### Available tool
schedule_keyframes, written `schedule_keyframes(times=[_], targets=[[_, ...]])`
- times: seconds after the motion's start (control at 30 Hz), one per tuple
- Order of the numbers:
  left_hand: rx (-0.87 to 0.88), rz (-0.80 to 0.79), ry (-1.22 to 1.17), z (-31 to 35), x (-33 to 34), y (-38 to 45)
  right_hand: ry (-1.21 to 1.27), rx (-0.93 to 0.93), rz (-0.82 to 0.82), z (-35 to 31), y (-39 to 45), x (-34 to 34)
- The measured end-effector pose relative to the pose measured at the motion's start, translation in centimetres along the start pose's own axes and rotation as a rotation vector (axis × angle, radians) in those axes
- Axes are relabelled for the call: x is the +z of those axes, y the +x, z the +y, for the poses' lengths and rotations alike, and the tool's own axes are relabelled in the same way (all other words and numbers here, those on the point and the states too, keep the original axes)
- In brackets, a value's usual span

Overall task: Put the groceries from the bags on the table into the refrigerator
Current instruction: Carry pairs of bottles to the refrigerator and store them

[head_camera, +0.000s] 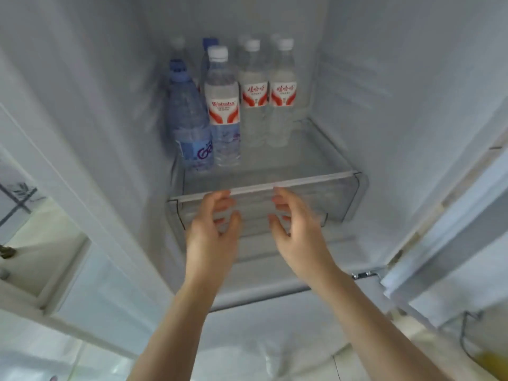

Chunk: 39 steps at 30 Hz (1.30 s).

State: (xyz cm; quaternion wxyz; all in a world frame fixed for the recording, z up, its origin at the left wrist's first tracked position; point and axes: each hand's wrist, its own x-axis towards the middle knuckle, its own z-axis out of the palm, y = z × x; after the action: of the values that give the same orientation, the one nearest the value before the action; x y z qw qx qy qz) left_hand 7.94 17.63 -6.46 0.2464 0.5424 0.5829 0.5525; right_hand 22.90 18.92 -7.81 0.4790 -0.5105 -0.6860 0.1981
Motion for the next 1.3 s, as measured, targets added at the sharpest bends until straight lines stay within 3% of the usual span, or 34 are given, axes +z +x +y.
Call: schedule_keyframes(times=[0.13,0.37,0.77,1.0,1.3], targets=[[0.024,-0.127,0.036,-0.8,-0.3,-6.3,-0.001,0.116,0.025,0.3,-7.6,-1.1],[0.083,-0.555,0.223,-2.8,0.2,-16.2,-0.130,0.362,0.027,0.5,-20.3,-4.4],[0.099,-1.095,0.282,-1.9,4.6,-30.3,-0.163,0.808,0.211,0.1,-39.2,-11.8],[0.160,-1.245,0.283,1.9,9.8,-41.2,-0.175,0.927,0.244,-0.8,-50.7,-19.2],[0.271,-1.387,0.271,7.9,16.9,-56.8,-0.234,1.037,0.417,-0.3,-63.9,-31.3]])
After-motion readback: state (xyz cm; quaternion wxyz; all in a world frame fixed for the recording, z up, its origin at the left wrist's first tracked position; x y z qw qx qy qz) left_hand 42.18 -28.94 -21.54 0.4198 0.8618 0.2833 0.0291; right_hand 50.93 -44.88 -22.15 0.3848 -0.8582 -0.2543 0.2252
